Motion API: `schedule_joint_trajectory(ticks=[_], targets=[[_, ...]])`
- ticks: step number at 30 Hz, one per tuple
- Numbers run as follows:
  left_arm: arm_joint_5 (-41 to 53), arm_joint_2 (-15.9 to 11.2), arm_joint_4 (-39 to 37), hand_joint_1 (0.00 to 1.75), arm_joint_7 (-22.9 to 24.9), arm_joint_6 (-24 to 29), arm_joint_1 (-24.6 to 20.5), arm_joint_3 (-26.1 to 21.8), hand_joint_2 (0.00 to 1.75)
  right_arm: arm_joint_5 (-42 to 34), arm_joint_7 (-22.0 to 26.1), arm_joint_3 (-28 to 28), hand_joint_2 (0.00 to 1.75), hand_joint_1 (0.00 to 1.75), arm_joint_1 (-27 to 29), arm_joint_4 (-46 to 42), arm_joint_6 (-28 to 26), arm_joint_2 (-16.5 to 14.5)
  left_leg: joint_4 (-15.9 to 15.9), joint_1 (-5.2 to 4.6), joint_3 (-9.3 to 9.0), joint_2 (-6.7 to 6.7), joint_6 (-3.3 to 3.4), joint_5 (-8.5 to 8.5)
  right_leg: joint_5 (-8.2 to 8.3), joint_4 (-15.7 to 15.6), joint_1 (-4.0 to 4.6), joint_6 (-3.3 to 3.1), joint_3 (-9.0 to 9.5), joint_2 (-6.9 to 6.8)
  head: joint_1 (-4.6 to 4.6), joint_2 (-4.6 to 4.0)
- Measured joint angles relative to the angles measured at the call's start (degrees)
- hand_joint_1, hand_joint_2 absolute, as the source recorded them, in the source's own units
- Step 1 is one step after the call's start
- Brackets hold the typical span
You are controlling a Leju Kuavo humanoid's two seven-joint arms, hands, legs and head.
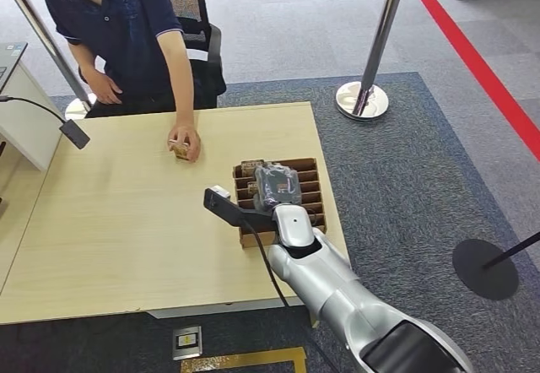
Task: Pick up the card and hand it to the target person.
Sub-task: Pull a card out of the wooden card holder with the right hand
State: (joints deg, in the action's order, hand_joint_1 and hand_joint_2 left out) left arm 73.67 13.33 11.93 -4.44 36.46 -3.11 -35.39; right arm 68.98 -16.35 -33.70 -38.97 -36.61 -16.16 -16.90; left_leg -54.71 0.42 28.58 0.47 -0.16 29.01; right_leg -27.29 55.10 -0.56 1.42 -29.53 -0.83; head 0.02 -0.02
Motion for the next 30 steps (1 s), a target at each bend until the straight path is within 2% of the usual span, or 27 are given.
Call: schedule_joint_trajectory(ticks=[25,26,30], targets=[[-0.5,0.0,0.0,0.0,-0.2,0.1,0.0,-0.1,0.0,0.5,0.5,0.0,1.75,0.85,0.7,1.5,-0.1,-0.5,0.0,0.0,0.0,0.0,-0.01,-0.01,0.0,0.0,0.0,0.0,-0.01,0.0,0.0,0.0],[-0.6,0.0,0.0,0.0,-0.2,0.1,0.0,-0.1,0.0,0.5,0.5,0.0,1.75,0.89,0.7,1.5,-0.1,-0.5,0.0,0.0,0.0,0.0,-0.01,-0.01,0.0,0.0,0.0,0.0,-0.01,0.0,0.0,0.0],[-0.7,0.0,0.0,0.0,-0.2,0.1,0.0,-0.1,0.0,0.5,1.1,0.0,1.75,1.23,0.7,1.8,-0.2,-0.7,0.0,0.0,0.0,0.0,-0.01,-0.01,0.0,0.0,0.0,0.0,-0.01,0.0,0.0,0.0]])
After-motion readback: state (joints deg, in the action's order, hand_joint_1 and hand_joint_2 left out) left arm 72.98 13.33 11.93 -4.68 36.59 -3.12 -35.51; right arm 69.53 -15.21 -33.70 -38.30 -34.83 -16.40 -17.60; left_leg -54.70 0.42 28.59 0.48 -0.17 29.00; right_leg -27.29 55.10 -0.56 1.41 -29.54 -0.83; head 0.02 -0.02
